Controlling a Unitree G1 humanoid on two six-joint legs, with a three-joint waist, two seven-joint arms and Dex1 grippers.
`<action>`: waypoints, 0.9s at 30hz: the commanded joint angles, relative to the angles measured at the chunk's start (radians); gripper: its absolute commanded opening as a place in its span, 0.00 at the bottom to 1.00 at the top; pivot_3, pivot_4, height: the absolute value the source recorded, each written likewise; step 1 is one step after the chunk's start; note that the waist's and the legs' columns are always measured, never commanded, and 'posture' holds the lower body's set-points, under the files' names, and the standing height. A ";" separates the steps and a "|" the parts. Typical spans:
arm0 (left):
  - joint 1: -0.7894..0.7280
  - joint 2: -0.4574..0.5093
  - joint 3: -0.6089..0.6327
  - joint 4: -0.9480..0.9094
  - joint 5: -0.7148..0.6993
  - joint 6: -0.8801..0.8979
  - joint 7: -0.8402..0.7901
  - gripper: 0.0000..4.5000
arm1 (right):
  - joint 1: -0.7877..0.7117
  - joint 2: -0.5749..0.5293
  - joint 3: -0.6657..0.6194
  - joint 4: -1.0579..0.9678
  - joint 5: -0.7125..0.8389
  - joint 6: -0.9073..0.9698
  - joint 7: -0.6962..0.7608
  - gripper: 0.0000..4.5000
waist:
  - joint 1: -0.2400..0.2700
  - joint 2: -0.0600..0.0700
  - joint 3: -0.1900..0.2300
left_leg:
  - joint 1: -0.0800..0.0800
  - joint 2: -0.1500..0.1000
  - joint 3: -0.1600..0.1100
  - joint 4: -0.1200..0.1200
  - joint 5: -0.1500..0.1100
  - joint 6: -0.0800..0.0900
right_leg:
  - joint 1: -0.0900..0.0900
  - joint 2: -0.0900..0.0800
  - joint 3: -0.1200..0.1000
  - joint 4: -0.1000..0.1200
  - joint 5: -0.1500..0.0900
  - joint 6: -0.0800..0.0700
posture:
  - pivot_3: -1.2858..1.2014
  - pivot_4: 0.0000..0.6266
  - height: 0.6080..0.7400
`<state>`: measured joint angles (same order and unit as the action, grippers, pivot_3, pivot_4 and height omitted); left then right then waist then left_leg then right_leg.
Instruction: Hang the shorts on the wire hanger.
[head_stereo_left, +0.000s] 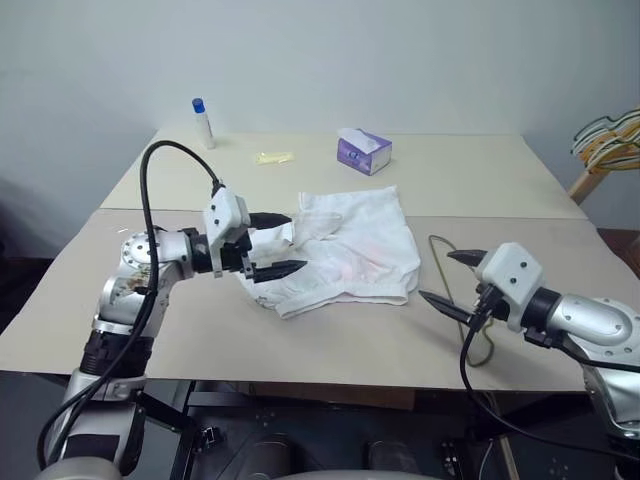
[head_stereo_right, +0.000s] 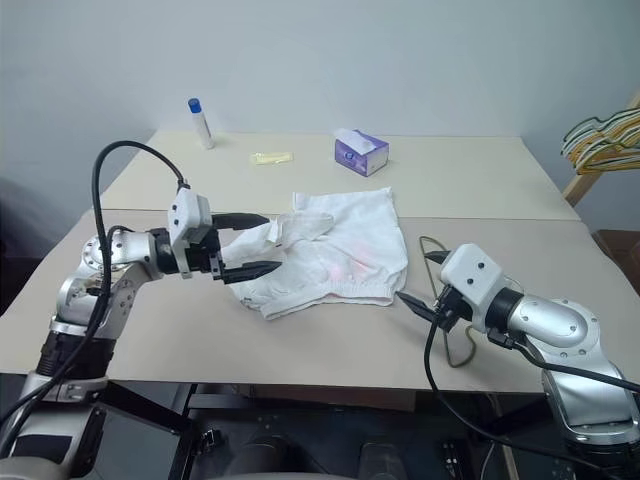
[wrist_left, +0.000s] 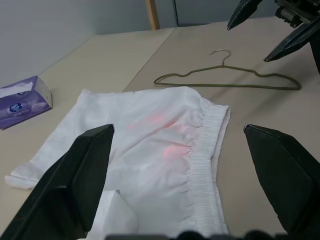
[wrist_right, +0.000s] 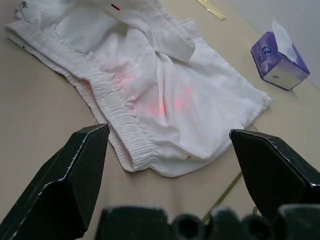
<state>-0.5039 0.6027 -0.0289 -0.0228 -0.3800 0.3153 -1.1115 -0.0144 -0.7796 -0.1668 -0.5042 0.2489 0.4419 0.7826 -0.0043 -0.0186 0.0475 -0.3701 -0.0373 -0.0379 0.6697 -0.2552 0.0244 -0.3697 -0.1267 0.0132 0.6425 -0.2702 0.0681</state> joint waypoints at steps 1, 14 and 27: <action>-0.016 0.006 0.028 -0.021 -0.030 0.001 -0.002 1.00 | -0.006 -0.004 -0.011 -0.031 0.006 -0.019 -0.005 0.99 | 0.000 0.000 0.000 | 0.000 0.000 0.000 0.000 0.000 0.000 | 0.000 0.000 0.000 0.000 0.000 0.000 | 0.51 0.01 1.00; -0.010 0.015 0.022 -0.034 -0.042 0.005 -0.025 1.00 | -0.166 -0.036 0.328 0.075 -0.316 -0.106 -0.029 0.99 | -0.010 0.000 0.000 | 0.000 0.000 0.001 0.000 0.000 0.000 | 0.000 0.000 0.000 0.000 0.000 0.000 | 0.50 0.00 1.00; -0.031 -0.008 0.006 -0.013 -0.040 0.006 -0.045 1.00 | -0.619 0.339 0.804 0.695 -0.713 -0.150 -0.090 0.86 | -0.046 -0.003 -0.002 | 0.000 0.000 0.000 0.000 0.001 -0.002 | -0.003 0.002 0.001 0.002 0.001 -0.001 | 0.50 0.00 1.00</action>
<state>-0.5116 0.5943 -0.0262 -0.0209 -0.4077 0.3283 -1.1567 -0.6070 -0.4505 0.6118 0.1007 -0.4120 0.3126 0.7136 -0.0500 -0.0215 0.0457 -0.3694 -0.0368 -0.0378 0.6699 -0.2540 0.0223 -0.3722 -0.1250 0.0143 0.6449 -0.2693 0.0669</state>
